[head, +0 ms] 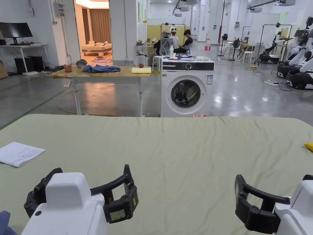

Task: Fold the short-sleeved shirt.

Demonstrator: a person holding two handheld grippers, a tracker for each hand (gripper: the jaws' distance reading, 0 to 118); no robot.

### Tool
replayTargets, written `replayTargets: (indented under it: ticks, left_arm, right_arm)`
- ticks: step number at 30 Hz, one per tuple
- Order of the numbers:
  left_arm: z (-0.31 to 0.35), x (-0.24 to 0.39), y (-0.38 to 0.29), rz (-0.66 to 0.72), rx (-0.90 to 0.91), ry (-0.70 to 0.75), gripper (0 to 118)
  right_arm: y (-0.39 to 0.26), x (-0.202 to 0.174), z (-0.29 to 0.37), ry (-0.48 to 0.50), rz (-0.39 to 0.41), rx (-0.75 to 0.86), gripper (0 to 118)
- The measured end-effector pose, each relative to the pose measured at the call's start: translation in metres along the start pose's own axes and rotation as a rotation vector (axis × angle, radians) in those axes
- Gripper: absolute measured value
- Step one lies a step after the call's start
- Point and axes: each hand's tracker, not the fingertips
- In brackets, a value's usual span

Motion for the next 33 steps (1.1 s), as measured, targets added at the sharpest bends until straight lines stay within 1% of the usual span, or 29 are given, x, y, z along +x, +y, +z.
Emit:
replayTargets:
  ticks: [3,5,8,9,11,12,15,19,21,24,25,26,29,31,33]
  left_arm:
    - [-0.005,0.002,0.002,-0.003,-0.019,0.006,108]
    - [-0.009,0.003,0.005,0.009,-0.045,0.042,108]
    - [-0.013,0.007,0.006,-0.011,-0.07,0.107,108]
    - [-0.013,0.005,0.006,-0.006,-0.064,0.098,108]
    - [-0.01,0.002,0.007,0.04,-0.054,0.066,108]
    - [-0.011,0.002,0.008,0.047,-0.064,0.076,108]
    - [-0.013,0.004,0.01,0.093,-0.115,0.167,108]
    - [-0.013,0.007,0.014,0.087,-0.146,0.199,108]
    - [-0.014,0.01,0.015,0.051,-0.152,0.217,108]
    - [-0.014,0.011,0.017,0.018,-0.172,0.202,108]
    - [-0.015,0.009,0.019,0.035,-0.191,0.193,108]
    - [-0.016,0.009,0.018,0.074,-0.209,0.157,108]
    - [-0.02,0.004,0.015,0.177,-0.219,0.117,108]
    - [-0.021,0.004,0.013,0.205,-0.275,0.118,108]
    - [-0.02,0.006,0.016,0.268,-0.312,0.133,108]
  right_arm:
    - [-0.001,-0.002,-0.001,0.012,-0.003,-0.01,118]
    - [0.0,-0.003,-0.002,0.018,-0.007,-0.014,118]
    - [0.0,-0.004,-0.004,0.017,-0.003,-0.021,118]
    - [0.001,-0.004,-0.004,0.017,-0.005,-0.024,118]
    - [0.0,-0.004,-0.005,0.019,-0.012,-0.028,118]
    - [0.0,-0.003,-0.005,0.018,-0.015,-0.03,118]
    - [-0.002,-0.004,-0.005,0.015,-0.015,-0.039,118]
    - [-0.006,-0.004,-0.006,0.023,-0.018,-0.052,118]
    - [-0.007,-0.005,-0.006,0.024,-0.015,-0.057,118]
    - [-0.008,-0.005,-0.006,0.028,-0.019,-0.061,118]
    - [-0.008,-0.005,-0.006,0.028,-0.022,-0.063,118]
    - [-0.009,-0.004,-0.006,0.028,-0.026,-0.064,118]
    - [-0.01,-0.003,-0.006,0.026,-0.032,-0.069,118]
    - [-0.012,-0.001,-0.005,0.023,-0.033,-0.07,118]
    - [-0.014,0.002,-0.004,0.016,-0.037,-0.07,118]
